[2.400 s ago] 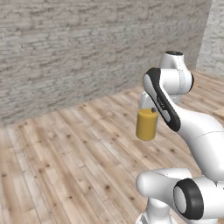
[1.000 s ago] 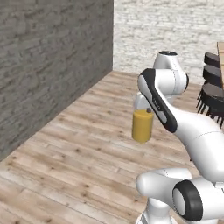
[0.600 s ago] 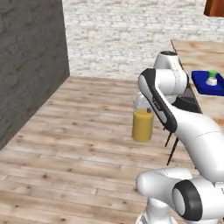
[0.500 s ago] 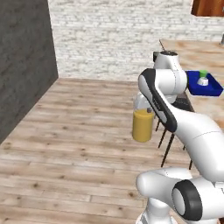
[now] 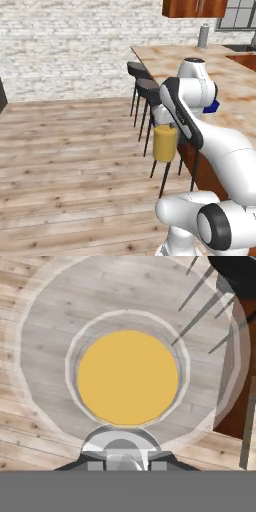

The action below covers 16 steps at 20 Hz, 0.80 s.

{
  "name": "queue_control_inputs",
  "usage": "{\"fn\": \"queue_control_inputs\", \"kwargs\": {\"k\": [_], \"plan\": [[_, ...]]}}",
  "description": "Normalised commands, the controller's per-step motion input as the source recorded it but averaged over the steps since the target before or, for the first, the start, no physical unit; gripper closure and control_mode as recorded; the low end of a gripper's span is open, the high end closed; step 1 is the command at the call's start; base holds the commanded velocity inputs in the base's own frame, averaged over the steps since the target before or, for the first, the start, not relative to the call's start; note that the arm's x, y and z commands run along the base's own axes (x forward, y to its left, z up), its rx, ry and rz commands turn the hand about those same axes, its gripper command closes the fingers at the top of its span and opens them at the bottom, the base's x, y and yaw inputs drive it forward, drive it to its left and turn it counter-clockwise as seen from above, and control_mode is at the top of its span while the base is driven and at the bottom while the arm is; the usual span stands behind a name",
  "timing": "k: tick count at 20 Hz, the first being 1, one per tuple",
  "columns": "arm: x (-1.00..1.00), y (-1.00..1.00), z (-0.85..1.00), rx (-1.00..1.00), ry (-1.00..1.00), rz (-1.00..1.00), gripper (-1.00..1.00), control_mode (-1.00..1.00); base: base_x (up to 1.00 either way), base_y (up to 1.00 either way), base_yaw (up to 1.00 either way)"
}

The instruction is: There is a tray on the dining counter. Grab the cup, mug, and pitcher and place them on the tray. The pitcher may be placed next to the tray if it cannot fit the tray.

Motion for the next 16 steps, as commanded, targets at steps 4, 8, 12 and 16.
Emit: {"fn": "queue_control_inputs", "kwargs": {"k": [4,8,12,16], "plan": [[0.0,0.0,0.0,0.0,0.0,0.0,1.0,1.0,0.49,0.0,-0.43],[0.0,0.0,0.0,0.0,0.0,0.0,1.0,1.0,0.48,0.0,-0.47],[0.0,0.0,0.0,0.0,0.0,0.0,1.0,1.0,0.31,0.08,-0.5],[0.0,0.0,0.0,0.0,0.0,0.0,1.0,1.0,0.05,0.15,-0.47]]}}
